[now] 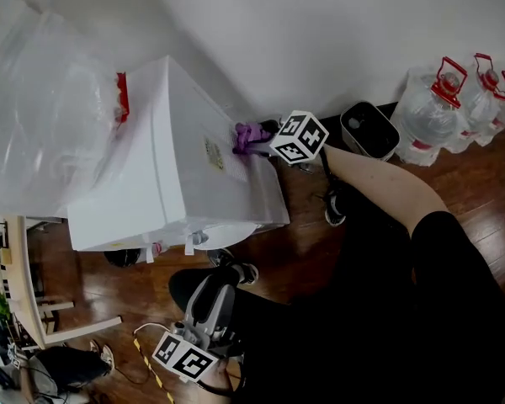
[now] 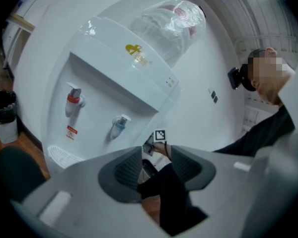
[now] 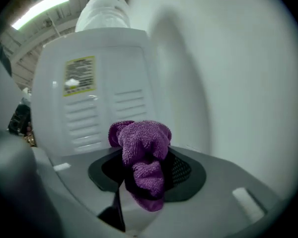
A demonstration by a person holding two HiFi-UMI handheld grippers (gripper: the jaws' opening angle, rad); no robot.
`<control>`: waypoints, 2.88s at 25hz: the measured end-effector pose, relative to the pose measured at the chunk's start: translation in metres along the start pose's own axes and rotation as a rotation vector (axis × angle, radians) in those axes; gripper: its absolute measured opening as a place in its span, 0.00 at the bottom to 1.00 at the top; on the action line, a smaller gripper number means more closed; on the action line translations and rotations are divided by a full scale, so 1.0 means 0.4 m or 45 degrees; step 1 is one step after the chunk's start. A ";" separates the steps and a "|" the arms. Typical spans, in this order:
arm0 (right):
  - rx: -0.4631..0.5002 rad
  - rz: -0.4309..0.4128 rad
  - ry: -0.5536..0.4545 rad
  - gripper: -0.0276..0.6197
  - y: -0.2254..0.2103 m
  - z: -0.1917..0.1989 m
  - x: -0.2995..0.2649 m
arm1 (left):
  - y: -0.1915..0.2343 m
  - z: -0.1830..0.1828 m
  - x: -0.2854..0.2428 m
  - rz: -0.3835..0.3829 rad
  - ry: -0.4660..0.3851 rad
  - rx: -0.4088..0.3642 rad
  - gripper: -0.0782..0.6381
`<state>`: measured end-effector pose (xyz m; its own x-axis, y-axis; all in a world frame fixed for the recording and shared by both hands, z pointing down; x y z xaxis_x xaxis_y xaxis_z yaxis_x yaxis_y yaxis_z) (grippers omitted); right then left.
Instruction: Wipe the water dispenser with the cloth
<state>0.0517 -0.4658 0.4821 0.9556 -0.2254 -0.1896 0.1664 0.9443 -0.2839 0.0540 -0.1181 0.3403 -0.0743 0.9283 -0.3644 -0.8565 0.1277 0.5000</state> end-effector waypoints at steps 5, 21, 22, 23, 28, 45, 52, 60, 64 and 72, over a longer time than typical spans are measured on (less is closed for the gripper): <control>0.080 0.120 0.032 0.33 -0.116 -0.054 -0.042 | -0.020 0.038 -0.057 0.032 0.123 -0.110 0.40; 0.161 -0.260 0.077 0.32 0.301 0.217 0.037 | -0.026 0.226 -0.165 0.154 0.400 -0.297 0.40; 0.141 -0.171 0.064 0.32 0.230 0.221 0.029 | -0.023 0.238 -0.170 0.161 0.420 -0.331 0.40; 0.119 -0.097 0.047 0.32 0.160 0.221 0.020 | -0.022 0.251 -0.178 0.173 0.442 -0.361 0.40; 0.010 0.156 -0.095 0.32 -0.128 0.175 -0.038 | -0.015 0.310 -0.259 0.283 0.579 -0.505 0.40; -0.286 -0.476 0.262 0.32 0.298 0.503 -0.042 | -0.011 0.451 -0.356 0.463 0.643 -0.612 0.39; 0.007 -0.141 0.342 0.33 -0.008 0.442 -0.104 | -0.005 0.461 -0.351 0.433 0.664 -0.611 0.39; 0.177 0.113 0.526 0.32 -0.188 0.395 -0.140 | -0.006 0.456 -0.340 0.402 0.674 -0.673 0.38; 0.175 -0.154 0.765 0.32 -0.039 0.533 -0.124 | 0.005 0.465 -0.332 0.411 0.682 -0.663 0.38; 0.197 -0.639 1.062 0.32 0.261 0.685 -0.100 | 0.024 0.475 -0.342 0.452 0.710 -0.608 0.38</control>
<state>0.0974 -0.2925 0.7176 0.2972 -0.6493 -0.7000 0.5925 0.7003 -0.3981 0.1531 -0.1775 0.5443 -0.5181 0.5591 -0.6473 -0.8500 -0.4211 0.3166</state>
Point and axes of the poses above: the fingertips, and each gripper's own axes: x backward along the fingers, y to its left, z out of its underside, the point moved 5 cm from there along x, backward along the fingers, and after that the axes turned 11 degrees about -z, right-handed, at the moved point
